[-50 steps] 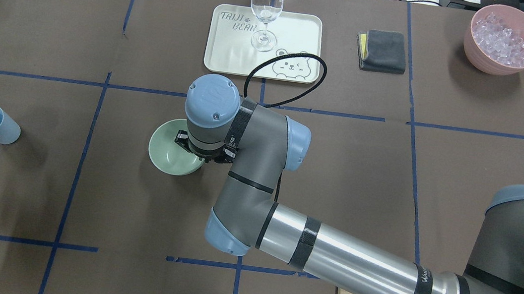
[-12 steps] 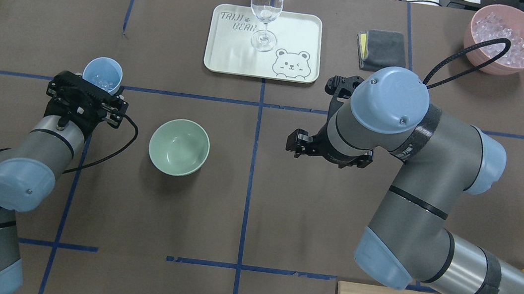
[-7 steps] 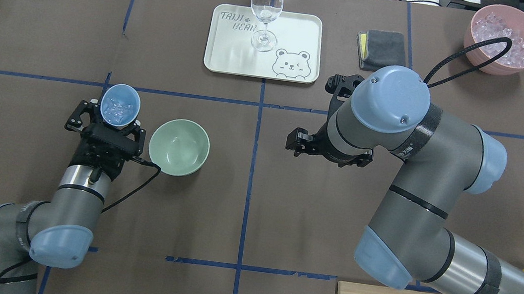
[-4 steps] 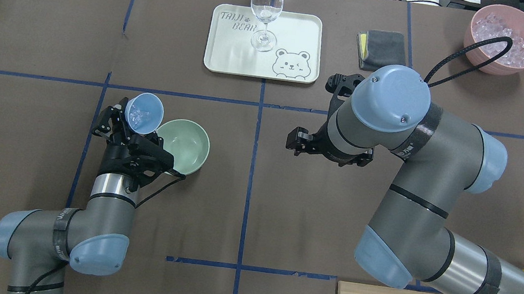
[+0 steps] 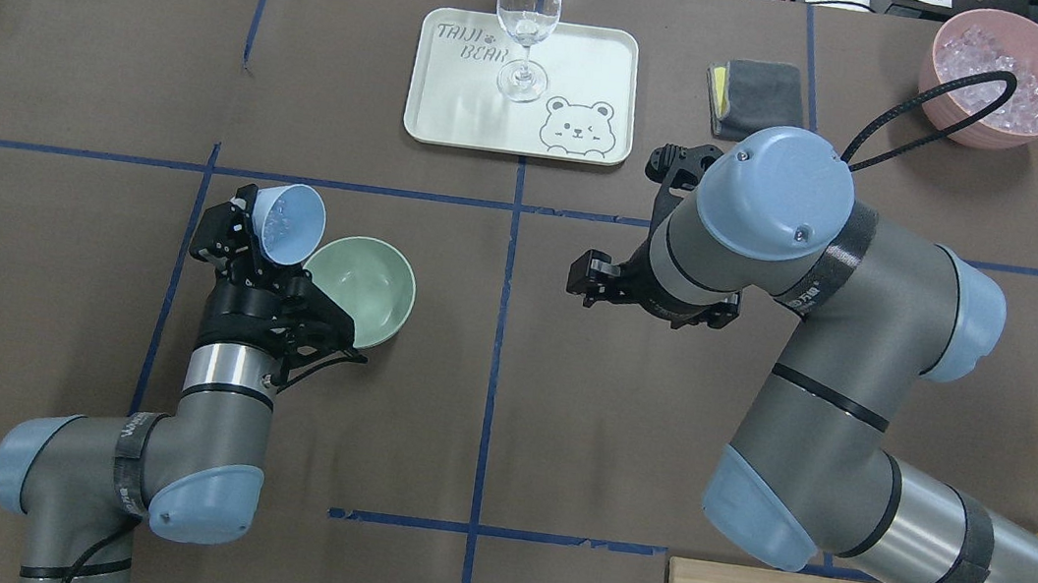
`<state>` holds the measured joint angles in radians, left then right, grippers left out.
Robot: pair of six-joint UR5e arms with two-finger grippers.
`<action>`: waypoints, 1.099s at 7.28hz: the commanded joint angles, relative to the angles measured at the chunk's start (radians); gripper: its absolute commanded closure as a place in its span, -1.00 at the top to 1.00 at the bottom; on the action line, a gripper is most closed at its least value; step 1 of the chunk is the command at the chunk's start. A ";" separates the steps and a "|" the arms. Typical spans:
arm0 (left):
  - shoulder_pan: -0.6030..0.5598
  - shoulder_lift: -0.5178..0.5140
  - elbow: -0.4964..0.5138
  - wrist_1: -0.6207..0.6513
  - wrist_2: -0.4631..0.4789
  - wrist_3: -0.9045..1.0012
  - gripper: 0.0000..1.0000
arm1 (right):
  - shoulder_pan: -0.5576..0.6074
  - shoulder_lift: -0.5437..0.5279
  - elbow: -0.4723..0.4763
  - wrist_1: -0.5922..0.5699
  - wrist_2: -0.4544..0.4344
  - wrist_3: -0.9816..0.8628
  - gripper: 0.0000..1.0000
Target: Pour ice into bowl
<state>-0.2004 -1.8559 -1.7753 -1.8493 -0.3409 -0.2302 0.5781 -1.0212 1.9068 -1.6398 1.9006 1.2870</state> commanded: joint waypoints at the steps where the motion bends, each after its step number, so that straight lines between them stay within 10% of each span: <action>1: 0.006 0.000 0.014 0.001 0.051 0.184 -1.00 | 0.002 0.001 0.000 0.000 0.000 0.000 1.00; 8: 0.004 0.010 0.043 0.002 0.129 0.541 -1.00 | 0.002 0.006 0.000 0.000 0.002 0.005 1.00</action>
<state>-0.1962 -1.8481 -1.7327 -1.8480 -0.2227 0.2794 0.5791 -1.0155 1.9069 -1.6398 1.9021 1.2905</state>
